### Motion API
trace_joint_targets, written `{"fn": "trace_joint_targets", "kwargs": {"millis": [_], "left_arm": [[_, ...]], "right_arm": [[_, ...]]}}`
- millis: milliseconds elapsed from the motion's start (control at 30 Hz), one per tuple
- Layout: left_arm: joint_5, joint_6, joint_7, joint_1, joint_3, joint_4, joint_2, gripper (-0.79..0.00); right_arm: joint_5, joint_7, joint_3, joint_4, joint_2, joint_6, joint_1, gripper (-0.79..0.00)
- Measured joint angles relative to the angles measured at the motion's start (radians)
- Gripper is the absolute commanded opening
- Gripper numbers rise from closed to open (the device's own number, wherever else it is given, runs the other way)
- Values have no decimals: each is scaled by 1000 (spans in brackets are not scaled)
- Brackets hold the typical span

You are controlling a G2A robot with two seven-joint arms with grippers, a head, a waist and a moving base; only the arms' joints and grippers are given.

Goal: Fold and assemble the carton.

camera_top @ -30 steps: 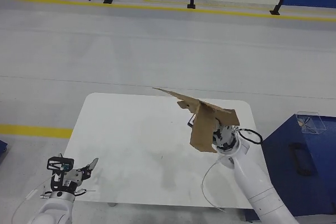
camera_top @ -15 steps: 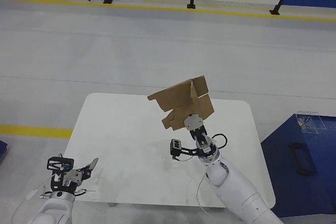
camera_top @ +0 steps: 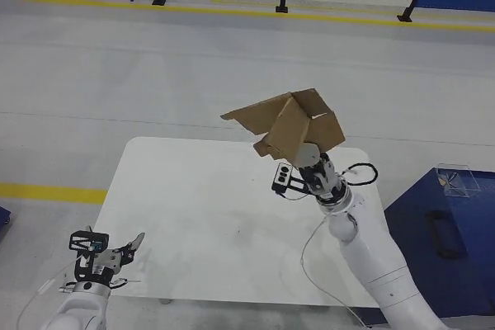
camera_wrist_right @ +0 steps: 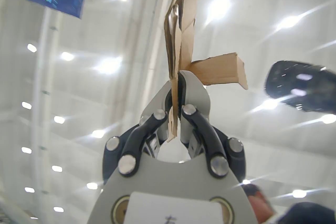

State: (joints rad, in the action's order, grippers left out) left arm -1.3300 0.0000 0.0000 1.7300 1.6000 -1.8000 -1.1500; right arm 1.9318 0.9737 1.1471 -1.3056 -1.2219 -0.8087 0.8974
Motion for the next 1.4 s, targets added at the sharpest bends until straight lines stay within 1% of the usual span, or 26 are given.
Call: {"fn": "trace_joint_targets", "kwargs": {"millis": [33, 67, 100, 133, 167, 233, 267, 333, 367, 433, 467, 500, 567, 633, 767, 1233, 1333, 1400], "left_arm": [[0, 0, 0, 0, 0, 0, 0, 0], [0, 0, 0, 0, 0, 0, 0, 0], [0, 0, 0, 0, 0, 0, 0, 0], [0, 0, 0, 0, 0, 0, 0, 0], [0, 0, 0, 0, 0, 0, 0, 0], [0, 0, 0, 0, 0, 0, 0, 0], [0, 0, 0, 0, 0, 0, 0, 0], [0, 0, 0, 0, 0, 0, 0, 0], [0, 0, 0, 0, 0, 0, 0, 0], [0, 0, 0, 0, 0, 0, 0, 0], [0, 0, 0, 0, 0, 0, 0, 0], [0, 0, 0, 0, 0, 0, 0, 0], [0, 0, 0, 0, 0, 0, 0, 0], [0, 0, 0, 0, 0, 0, 0, 0], [0, 0, 0, 0, 0, 0, 0, 0], [0, 0, 0, 0, 0, 0, 0, 0], [0, 0, 0, 0, 0, 0, 0, 0], [0, 0, 0, 0, 0, 0, 0, 0]], "right_arm": [[-101, 71, 17, -6, 4, 59, -4, -785], [-228, 163, 37, -11, 10, 143, -10, -785], [-316, 227, 51, -13, 15, 208, -15, -785], [-396, 282, 67, -14, 20, 275, -20, -785], [-493, 341, 90, -17, 26, 366, -24, -785], [-612, 404, 126, -30, 33, 504, -25, -785], [-678, 429, 150, -45, 37, 598, -20, -785], [-771, 462, 186, -75, 43, 742, -8, -785], [-832, 490, 208, -99, 47, 843, 3, -785], [-932, 531, 237, -130, 53, 998, 27, -785], [-997, 533, 254, -157, 56, 1096, 48, -785], [-1041, 514, 262, -186, 57, 1154, 66, -785], [-1115, 439, 275, -245, 58, 1231, 110, -785], [-1144, 384, 284, -285, 59, 1273, 143, -785], [-1302, 279, 273, -348, 67, 1376, 203, -785], [-1303, 270, 271, -358, 67, 1380, 204, -785], [-1327, 231, 320, -445, 73, 1423, 188, -785], [-1421, 185, 393, -506, 82, 1471, 175, -785]]}}
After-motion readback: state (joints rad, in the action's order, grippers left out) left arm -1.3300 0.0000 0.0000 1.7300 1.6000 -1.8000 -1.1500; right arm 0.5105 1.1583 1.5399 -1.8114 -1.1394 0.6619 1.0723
